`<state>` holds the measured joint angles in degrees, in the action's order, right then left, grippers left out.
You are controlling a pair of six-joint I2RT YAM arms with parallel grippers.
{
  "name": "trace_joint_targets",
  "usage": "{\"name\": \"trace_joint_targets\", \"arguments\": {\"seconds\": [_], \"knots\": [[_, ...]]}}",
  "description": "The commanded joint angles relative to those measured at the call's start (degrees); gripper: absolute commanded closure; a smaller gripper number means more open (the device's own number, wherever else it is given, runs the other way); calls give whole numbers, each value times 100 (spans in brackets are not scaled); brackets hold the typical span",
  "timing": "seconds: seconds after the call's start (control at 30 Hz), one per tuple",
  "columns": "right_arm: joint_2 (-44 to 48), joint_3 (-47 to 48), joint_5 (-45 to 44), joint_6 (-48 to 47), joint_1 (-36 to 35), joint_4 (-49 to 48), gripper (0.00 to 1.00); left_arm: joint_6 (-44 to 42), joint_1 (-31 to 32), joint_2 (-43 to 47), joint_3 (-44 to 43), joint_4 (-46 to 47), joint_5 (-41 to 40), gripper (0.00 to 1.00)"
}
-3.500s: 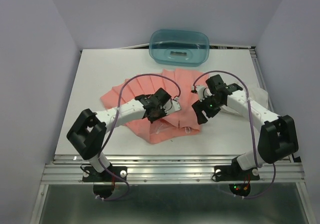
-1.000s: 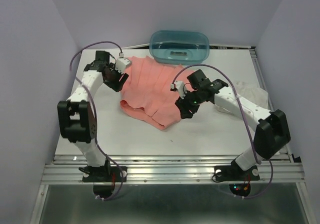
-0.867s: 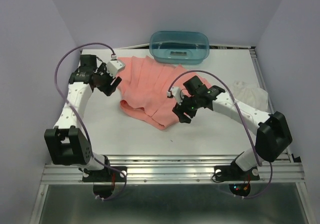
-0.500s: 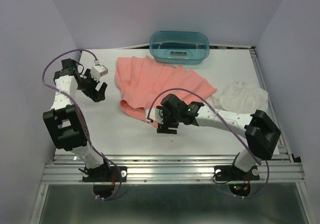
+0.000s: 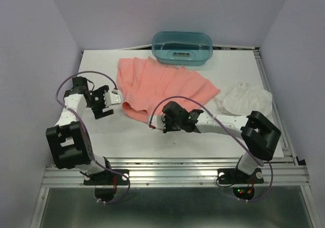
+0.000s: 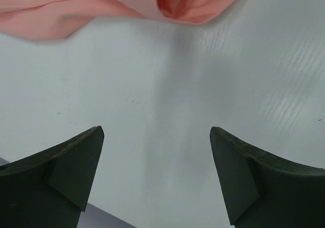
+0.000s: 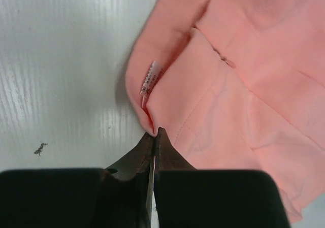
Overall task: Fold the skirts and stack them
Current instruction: Flatten the skirt out
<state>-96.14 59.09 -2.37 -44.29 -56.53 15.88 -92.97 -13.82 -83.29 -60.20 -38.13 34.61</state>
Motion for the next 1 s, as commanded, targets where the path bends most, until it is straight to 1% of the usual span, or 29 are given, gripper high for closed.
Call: {"name": "trace_joint_targets", "arguments": {"seconds": [0.0, 0.07, 0.1, 0.13, 0.23, 0.3, 0.37, 0.4, 0.47, 0.6, 0.73, 0.83, 0.9, 0.93, 0.97], "knots": [[631, 462, -308, 490, 439, -245, 99, -881, 230, 129, 464, 735, -60, 2], [780, 620, -133, 658, 739, -112, 99, -863, 354, 102, 545, 850, 63, 3], [824, 734, 42, 842, 1010, -33, 99, -855, 519, 59, 597, 938, 168, 3], [868, 779, 113, 913, 1134, -24, 99, -828, 617, 41, 632, 982, 195, 3], [991, 815, 176, 993, 1294, 38, 99, -636, 951, -82, 782, 1351, 195, 4], [1027, 753, 350, 1010, 1434, 29, 99, -469, 1258, -196, 835, 1666, 221, 5], [1027, 727, 360, 1089, 1495, 38, 99, -319, 1591, -310, 783, 1774, 248, 6], [1009, 762, 334, 1281, 1566, 12, 99, -292, 1741, -529, 695, 1713, 274, 6], [1001, 805, 334, 1379, 1688, 3, 99, -292, 1812, -600, 598, 1669, 266, 7], [922, 1226, 343, 1861, 1952, -6, 99, -450, 2085, -891, 448, 1318, 327, 10], [790, 1491, 316, 2073, 2015, 3, 99, -599, 2314, -839, 615, 1176, 301, 12], [728, 1544, 281, 2162, 2067, 3, 99, -626, 2419, -628, 861, 1325, 292, 13], [719, 1535, 290, 2197, 2067, 3, 99, -591, 2481, -505, 984, 1404, 327, 19], [719, 1535, 281, 2206, 2067, 12, 99, -495, 2542, -478, 1010, 1440, 336, 26], [711, 1535, 281, 2223, 2067, 12, 99, -442, 2577, -452, 1037, 1501, 353, 30]]}}
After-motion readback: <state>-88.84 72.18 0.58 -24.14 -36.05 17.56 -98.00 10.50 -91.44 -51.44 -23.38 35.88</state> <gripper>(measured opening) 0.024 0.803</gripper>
